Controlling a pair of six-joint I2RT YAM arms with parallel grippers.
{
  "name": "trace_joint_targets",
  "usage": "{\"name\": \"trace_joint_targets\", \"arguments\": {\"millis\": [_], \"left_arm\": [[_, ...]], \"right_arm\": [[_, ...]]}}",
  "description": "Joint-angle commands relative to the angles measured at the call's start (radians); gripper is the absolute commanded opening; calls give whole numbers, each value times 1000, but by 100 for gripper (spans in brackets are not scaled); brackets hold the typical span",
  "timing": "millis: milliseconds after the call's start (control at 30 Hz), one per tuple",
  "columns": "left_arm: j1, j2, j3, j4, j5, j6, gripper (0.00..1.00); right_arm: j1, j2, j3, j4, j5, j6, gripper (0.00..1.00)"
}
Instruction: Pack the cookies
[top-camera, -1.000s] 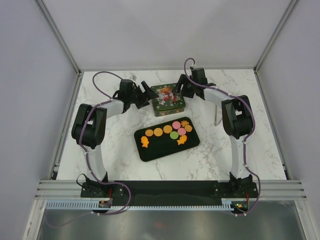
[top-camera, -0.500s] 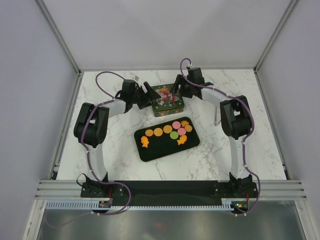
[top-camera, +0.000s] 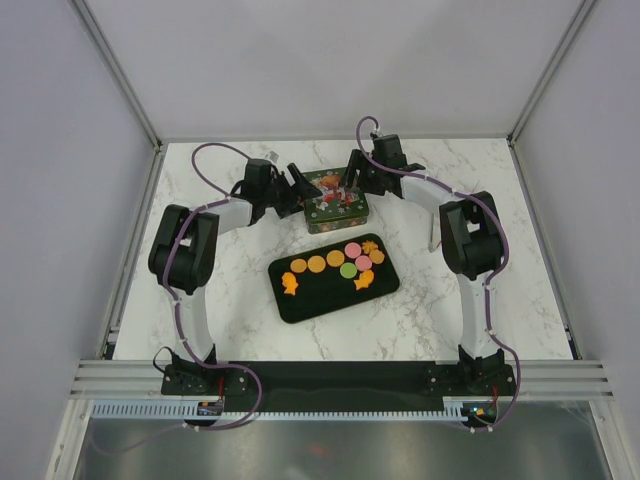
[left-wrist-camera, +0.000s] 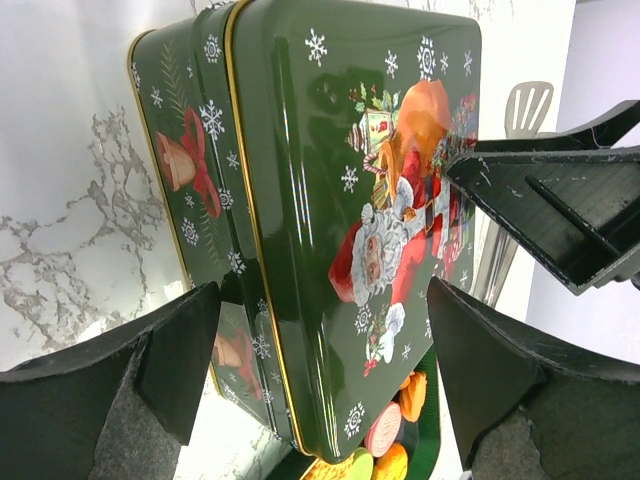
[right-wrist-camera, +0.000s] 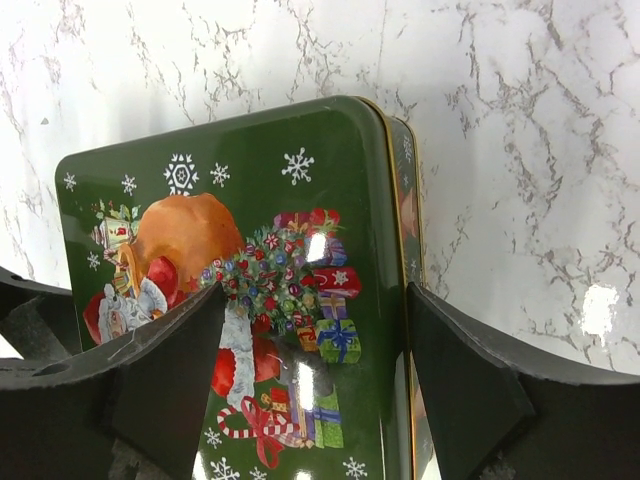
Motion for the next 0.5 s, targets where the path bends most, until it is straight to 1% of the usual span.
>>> {"name": "trace_joint_targets", "arguments": {"millis": [0, 300, 467], "left_arm": [[-6, 20, 43, 30, 21, -19, 91], [-6, 26, 47, 30, 21, -19, 91], [-6, 24, 47, 30, 21, -19, 91]], "right_arm": [[19, -67, 31, -31, 3, -27, 80], [20, -96, 28, -34, 10, -38, 81], [23, -97, 32, -36, 11, -50, 83]]}}
